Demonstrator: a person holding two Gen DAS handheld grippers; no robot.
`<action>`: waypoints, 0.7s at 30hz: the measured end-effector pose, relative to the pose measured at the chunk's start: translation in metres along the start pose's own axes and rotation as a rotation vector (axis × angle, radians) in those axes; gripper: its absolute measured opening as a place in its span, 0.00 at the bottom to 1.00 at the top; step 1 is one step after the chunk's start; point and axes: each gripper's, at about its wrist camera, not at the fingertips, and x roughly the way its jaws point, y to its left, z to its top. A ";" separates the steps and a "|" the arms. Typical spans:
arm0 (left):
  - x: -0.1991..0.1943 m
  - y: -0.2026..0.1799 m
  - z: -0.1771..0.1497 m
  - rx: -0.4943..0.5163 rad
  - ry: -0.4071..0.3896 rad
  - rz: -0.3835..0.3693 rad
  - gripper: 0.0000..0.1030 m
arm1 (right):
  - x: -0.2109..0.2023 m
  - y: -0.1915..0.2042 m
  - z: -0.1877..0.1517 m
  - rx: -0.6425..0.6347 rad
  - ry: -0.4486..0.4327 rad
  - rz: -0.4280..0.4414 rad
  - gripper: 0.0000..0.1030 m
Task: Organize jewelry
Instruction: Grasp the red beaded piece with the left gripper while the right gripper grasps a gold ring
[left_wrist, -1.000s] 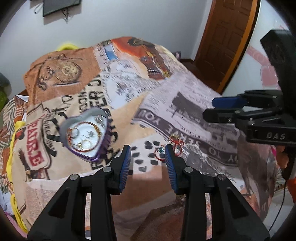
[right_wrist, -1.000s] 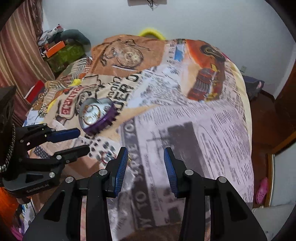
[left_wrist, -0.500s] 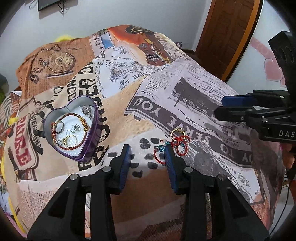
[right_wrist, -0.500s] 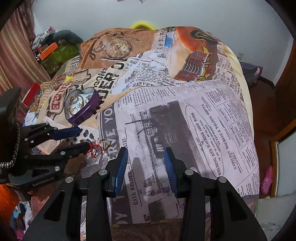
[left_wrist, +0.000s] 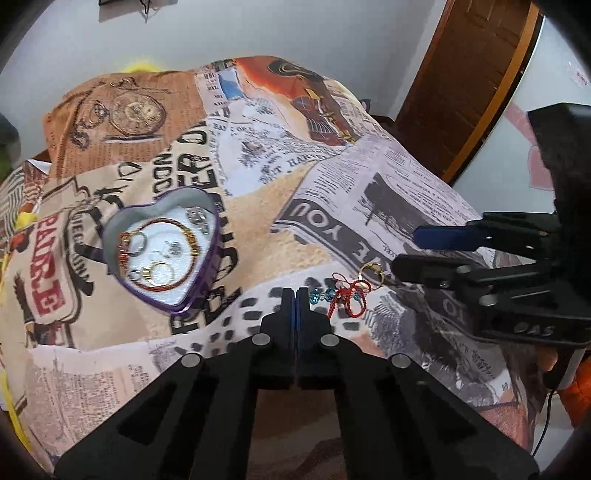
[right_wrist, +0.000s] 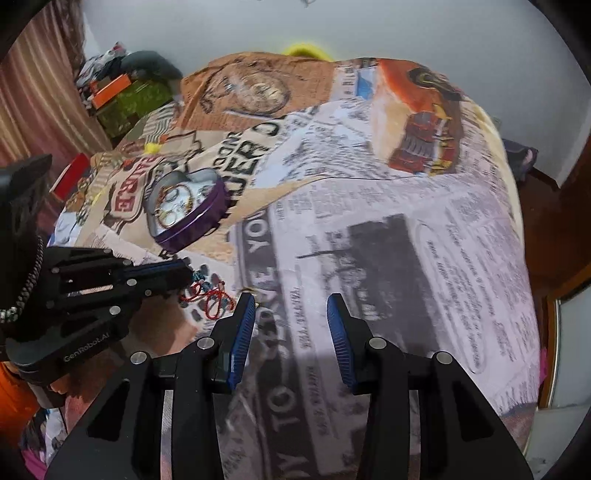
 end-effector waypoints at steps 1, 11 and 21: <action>-0.004 0.001 -0.001 0.006 -0.008 0.009 0.00 | 0.004 0.003 0.001 -0.006 0.007 -0.003 0.36; -0.028 0.009 -0.002 0.024 -0.056 0.024 0.00 | 0.023 0.019 0.000 -0.058 0.020 0.014 0.07; -0.022 0.006 0.001 0.015 -0.005 -0.014 0.18 | 0.007 0.022 -0.001 -0.049 -0.012 -0.020 0.03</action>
